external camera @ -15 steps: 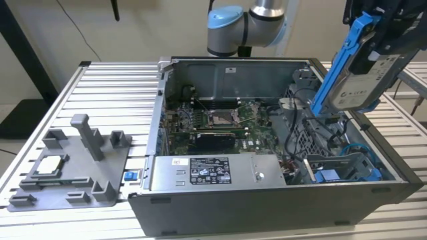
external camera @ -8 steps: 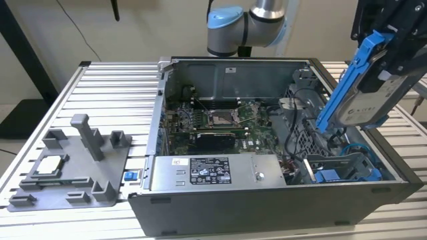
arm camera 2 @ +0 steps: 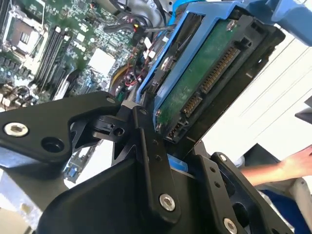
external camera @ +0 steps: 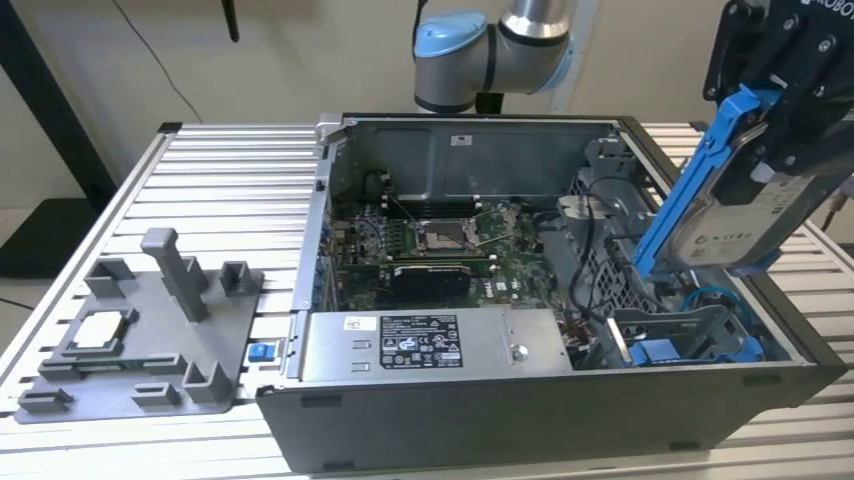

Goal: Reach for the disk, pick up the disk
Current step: 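Pick up the disk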

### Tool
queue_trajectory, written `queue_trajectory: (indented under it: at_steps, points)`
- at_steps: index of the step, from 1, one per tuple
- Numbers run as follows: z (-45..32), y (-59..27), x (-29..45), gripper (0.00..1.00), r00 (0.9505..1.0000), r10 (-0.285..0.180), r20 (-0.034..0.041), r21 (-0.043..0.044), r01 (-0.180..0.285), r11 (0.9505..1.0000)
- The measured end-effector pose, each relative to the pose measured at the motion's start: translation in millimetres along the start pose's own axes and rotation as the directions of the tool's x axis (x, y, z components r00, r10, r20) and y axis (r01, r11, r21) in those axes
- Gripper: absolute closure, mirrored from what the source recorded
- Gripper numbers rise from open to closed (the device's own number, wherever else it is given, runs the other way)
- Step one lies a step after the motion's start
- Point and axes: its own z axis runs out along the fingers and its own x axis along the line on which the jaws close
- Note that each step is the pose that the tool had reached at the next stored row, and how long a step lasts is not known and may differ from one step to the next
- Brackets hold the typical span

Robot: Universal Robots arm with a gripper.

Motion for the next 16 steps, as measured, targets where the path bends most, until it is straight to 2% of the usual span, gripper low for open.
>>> queue_trajectory:
  at_steps: [5,16]
  points:
    - [1.8,-1.2,4.5,1.00,1.0000,0.004,-0.0051,0.0003,-0.004,1.0000]
    - [4.1,-3.9,16.8,1.00,0.9993,0.005,-0.0371,-0.0002,-0.005,1.0000]
